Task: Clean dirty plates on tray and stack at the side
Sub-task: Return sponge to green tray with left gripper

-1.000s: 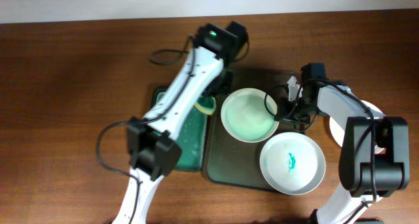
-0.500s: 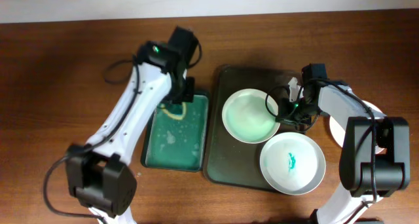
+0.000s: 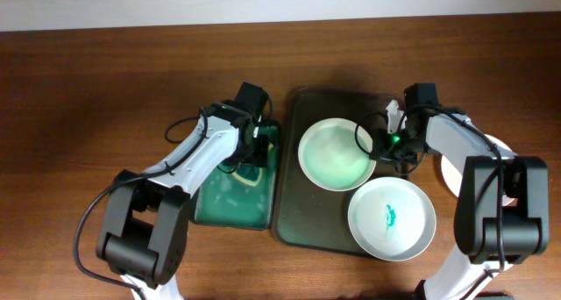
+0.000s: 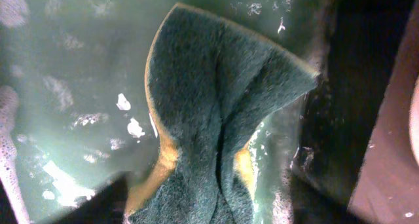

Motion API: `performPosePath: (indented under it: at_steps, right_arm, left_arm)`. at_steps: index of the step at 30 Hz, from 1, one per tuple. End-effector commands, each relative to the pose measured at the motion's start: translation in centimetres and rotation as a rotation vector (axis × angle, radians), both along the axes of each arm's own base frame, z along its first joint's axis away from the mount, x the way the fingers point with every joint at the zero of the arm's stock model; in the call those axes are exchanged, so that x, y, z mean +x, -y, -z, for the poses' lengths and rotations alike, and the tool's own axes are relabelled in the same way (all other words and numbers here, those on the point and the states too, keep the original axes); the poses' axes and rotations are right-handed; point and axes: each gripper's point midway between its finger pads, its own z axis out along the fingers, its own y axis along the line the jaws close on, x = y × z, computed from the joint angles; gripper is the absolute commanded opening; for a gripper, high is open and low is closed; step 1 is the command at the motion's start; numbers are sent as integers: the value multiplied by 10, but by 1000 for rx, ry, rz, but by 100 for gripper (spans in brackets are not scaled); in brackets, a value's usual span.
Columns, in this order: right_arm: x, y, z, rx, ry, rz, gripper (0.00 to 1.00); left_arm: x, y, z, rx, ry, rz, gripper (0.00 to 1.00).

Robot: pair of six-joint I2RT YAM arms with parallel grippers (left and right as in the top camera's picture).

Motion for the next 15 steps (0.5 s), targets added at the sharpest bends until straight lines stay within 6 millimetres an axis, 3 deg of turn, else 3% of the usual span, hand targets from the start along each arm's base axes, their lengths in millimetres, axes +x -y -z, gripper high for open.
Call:
performPosePath:
  at_steps: [1, 4, 9, 13, 15]
  right_arm:
    - [0, 5, -23, -37, 49, 8, 4]
    - [0, 7, -57, -137, 133, -9, 4]
    - [-12, 22, -121, -504, 295, 48, 4]
    - [-19, 27, -159, -711, 410, 88, 4]
    - [-21, 19, -171, -762, 462, 71, 4]
  left_arm:
    - [-2, -3, -4, 9, -1, -1, 100]
    - [-6, -5, -4, 16, -17, -1, 99]
    - [-6, -4, -4, 15, -16, 0, 99]
    - [-6, -4, -4, 15, -16, -1, 99]
    - [-6, -4, -4, 15, -16, 0, 99]
